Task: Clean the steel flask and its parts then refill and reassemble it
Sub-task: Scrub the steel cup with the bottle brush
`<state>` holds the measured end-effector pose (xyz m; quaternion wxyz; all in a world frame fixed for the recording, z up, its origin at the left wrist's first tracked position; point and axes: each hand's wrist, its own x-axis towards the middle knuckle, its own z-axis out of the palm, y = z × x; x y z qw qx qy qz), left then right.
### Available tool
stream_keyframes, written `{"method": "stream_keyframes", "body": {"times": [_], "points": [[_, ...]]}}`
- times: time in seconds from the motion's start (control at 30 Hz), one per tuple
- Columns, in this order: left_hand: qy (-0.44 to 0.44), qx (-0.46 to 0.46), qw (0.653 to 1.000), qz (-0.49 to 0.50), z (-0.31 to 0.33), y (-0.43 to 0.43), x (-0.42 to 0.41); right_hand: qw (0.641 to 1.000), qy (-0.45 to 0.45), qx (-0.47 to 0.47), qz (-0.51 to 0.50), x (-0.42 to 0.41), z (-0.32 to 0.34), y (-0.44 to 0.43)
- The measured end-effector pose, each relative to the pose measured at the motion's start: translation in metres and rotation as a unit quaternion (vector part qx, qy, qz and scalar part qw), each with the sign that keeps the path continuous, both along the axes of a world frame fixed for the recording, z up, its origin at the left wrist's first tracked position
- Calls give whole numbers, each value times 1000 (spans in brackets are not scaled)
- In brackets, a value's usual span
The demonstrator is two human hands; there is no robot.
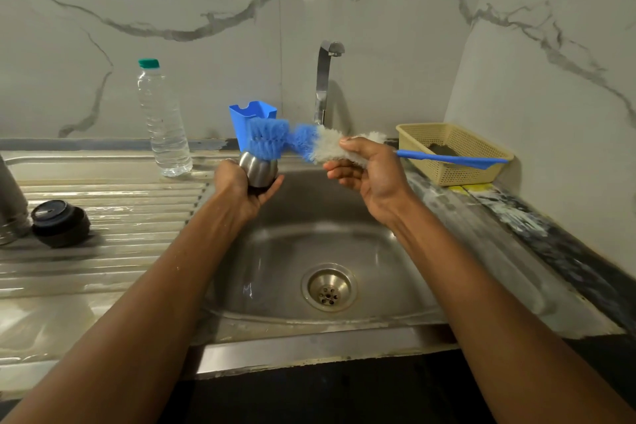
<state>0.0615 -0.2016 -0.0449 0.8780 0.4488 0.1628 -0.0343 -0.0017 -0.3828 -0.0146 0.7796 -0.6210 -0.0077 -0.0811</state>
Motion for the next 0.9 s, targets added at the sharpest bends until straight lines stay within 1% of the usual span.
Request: {"method": "stream_keyframes", "body": {"times": [0.07,0.2,0.37,0.5,0.63,0.8,0.9], "points": [[-1,3,1000,-2,0,0,-1,1000,3,-12,-18,1,-2,-1],[1,14,1000,-10,1,-3,-1,999,5,-37,0,2,-5,6],[4,16,1000,-8,0,0,-1,999,7,-13,-38,2,-2,-2],[3,18,1000,-8,0,-1,0,1000,13,-25,-12,3,-5,4],[2,16,1000,-3,1,1,-1,999,17,-3,-49,4,0,-6],[-1,22,1000,-19,1,-6,-1,999,20,-28,-4,4,-3,6],[-5,25,1000,-15,0,-5,0,999,13,-18,-30,4,4,2]]}}
